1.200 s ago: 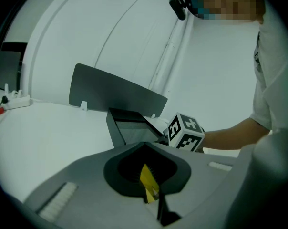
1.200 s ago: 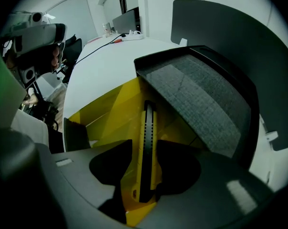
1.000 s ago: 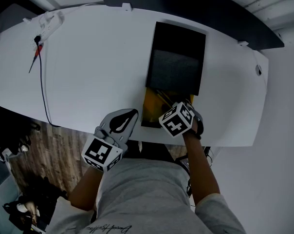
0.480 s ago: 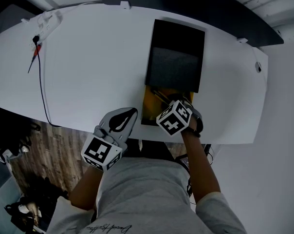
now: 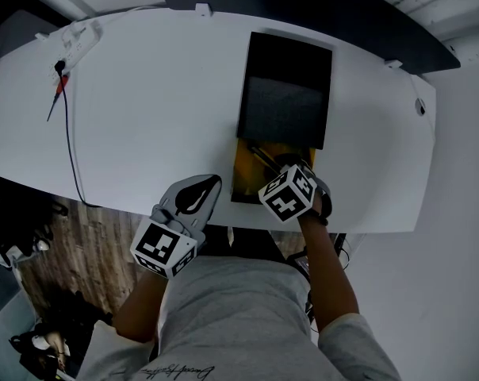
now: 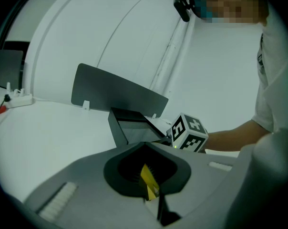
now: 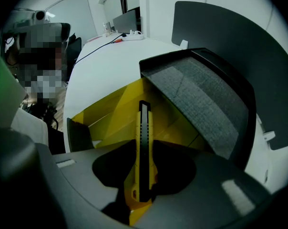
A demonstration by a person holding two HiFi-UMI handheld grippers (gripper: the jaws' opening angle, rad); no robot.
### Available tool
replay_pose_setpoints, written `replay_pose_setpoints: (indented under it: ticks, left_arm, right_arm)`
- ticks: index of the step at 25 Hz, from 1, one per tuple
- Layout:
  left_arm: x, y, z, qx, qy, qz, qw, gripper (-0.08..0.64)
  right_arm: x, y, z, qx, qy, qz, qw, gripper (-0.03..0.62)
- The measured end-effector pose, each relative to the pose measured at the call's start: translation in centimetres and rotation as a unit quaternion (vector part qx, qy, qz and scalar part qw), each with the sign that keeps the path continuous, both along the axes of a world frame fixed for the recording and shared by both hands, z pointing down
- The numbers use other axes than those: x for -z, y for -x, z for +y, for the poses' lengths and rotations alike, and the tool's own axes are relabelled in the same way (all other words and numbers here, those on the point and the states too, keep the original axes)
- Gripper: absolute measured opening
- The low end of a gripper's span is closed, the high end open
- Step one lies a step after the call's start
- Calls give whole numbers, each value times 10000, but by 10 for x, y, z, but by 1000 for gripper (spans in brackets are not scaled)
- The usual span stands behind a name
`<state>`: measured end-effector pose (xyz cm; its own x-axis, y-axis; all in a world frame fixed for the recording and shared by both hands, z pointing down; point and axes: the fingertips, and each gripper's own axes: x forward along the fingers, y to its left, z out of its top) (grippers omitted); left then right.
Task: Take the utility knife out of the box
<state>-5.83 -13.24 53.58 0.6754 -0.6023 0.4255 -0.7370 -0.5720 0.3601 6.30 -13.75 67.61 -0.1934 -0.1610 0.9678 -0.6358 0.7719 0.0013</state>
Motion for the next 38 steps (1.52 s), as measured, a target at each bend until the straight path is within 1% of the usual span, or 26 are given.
replay_pose_setpoints:
  ticks: [11,17,26,34,38]
  left_arm:
    - [14,-4,0,-21,-108,12,9999,2]
    - [26,-3,1,-30,-233,-37,9997,2]
    - [53,-4,0,-96,-515,-76,9986,2]
    - [81,-17,-1,-188,-776,-18,9968,2]
    - [97,-22,-1,-221,-919,25,9955,2]
  right_arm:
    - [32,3,2,-91,-304,-344,9989,132]
    - [60,3,-1,-329,-526,-743,9953,132]
    - [118,2,-5,-733,-1011,-1479,9811,132]
    - [171,-6,-2,-886,-1463,-1932,9661,132]
    - [195,-10,-3,-893,-1688,-2040,9601,132]
